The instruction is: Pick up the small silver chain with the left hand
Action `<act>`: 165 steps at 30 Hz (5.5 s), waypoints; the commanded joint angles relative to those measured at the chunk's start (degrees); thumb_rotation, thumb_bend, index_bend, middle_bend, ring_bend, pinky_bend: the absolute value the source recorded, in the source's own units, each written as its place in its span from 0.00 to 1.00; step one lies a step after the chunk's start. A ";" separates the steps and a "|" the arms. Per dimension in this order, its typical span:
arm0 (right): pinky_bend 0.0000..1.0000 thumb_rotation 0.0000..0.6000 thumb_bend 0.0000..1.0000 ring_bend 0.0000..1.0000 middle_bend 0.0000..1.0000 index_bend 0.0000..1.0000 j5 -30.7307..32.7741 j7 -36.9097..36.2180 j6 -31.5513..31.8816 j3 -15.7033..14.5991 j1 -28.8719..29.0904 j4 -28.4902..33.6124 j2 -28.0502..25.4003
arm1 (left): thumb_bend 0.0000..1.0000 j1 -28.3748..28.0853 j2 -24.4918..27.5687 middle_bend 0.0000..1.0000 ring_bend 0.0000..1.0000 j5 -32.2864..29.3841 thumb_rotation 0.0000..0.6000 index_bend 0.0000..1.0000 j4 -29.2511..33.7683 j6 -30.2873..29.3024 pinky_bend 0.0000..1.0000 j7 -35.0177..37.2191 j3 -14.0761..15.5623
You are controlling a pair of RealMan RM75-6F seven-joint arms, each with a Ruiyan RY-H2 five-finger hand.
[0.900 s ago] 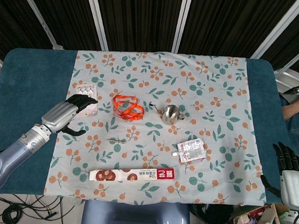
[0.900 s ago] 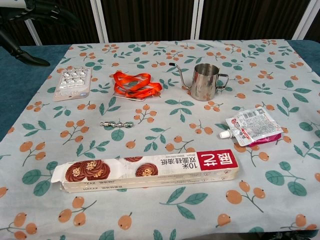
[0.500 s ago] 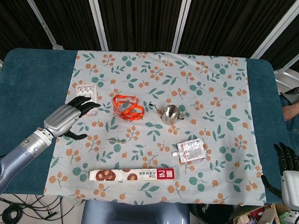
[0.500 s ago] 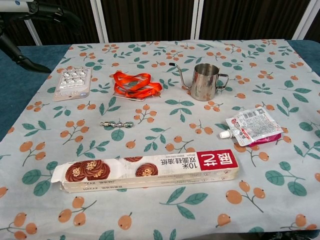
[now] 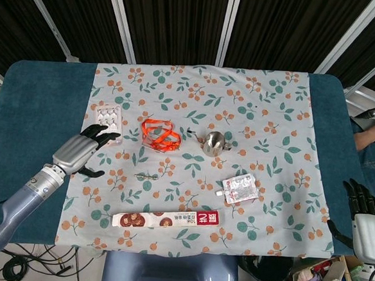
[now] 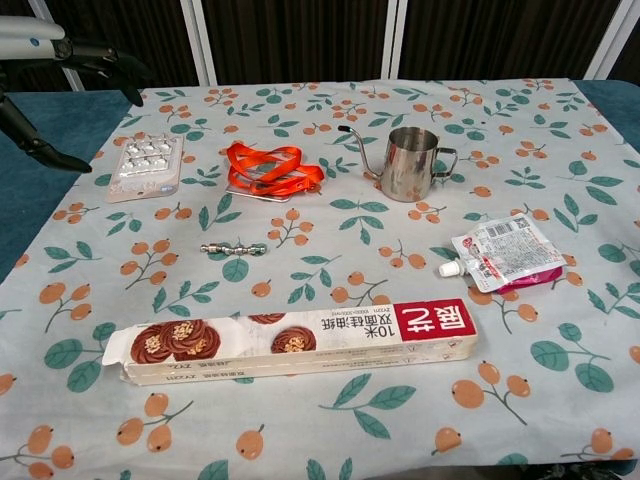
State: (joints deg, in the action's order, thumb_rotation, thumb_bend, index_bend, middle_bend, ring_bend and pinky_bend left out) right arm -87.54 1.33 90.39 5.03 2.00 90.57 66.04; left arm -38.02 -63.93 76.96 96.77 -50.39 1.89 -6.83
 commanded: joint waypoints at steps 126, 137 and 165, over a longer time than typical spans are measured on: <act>0.15 1.00 0.15 0.07 0.04 0.04 1.66 -2.28 -1.30 0.72 0.56 0.08 -0.29 | 0.43 -11.58 -34.92 0.56 0.15 -24.68 1.00 0.56 -20.53 -2.35 0.09 -43.10 1.71; 0.15 1.00 0.15 0.07 0.04 0.04 1.71 -2.27 -1.32 0.74 0.58 0.10 -0.29 | 0.44 -11.10 -34.68 0.57 0.16 -23.96 1.00 0.57 -20.40 -3.12 0.10 -41.36 1.14; 0.15 1.00 0.15 0.07 0.04 0.04 2.17 -1.93 -1.26 0.92 0.48 0.38 -0.28 | 0.44 -11.08 -26.31 0.57 0.16 -15.00 1.00 0.57 -10.00 -7.51 0.11 -31.67 -5.48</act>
State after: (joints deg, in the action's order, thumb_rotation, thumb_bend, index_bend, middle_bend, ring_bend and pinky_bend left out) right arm -85.37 -0.59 89.12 5.95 2.48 90.96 65.75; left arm -48.75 -91.45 60.96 85.37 -57.65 -30.57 -11.38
